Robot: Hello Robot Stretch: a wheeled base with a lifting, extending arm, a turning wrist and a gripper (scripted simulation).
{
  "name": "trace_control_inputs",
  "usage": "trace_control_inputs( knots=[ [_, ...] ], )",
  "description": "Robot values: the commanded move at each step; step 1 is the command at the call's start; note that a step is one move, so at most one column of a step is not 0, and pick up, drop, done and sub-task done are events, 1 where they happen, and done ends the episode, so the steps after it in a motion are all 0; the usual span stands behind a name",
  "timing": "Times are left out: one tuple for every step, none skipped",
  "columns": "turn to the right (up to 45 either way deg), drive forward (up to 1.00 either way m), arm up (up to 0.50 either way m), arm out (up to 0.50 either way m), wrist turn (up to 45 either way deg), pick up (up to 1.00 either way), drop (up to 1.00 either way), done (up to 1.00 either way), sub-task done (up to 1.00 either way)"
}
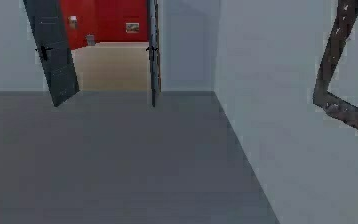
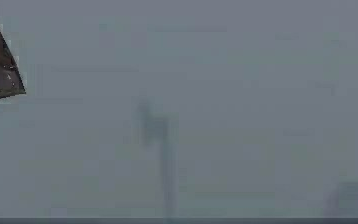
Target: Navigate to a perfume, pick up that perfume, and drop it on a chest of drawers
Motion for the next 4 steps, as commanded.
trace_control_inputs(
  knots=[
    [-18.0,0.0,0.0,0.0,0.0,0.0,0.0,0.0,0.0],
    [0.0,1.0,0.0,0.0,0.0,0.0,0.0,0.0,0.0],
    [0.0,1.0,0.0,0.0,0.0,0.0,0.0,0.0,0.0],
    [0.0,1.0,0.0,0.0,0.0,0.0,0.0,0.0,0.0]
  ],
)
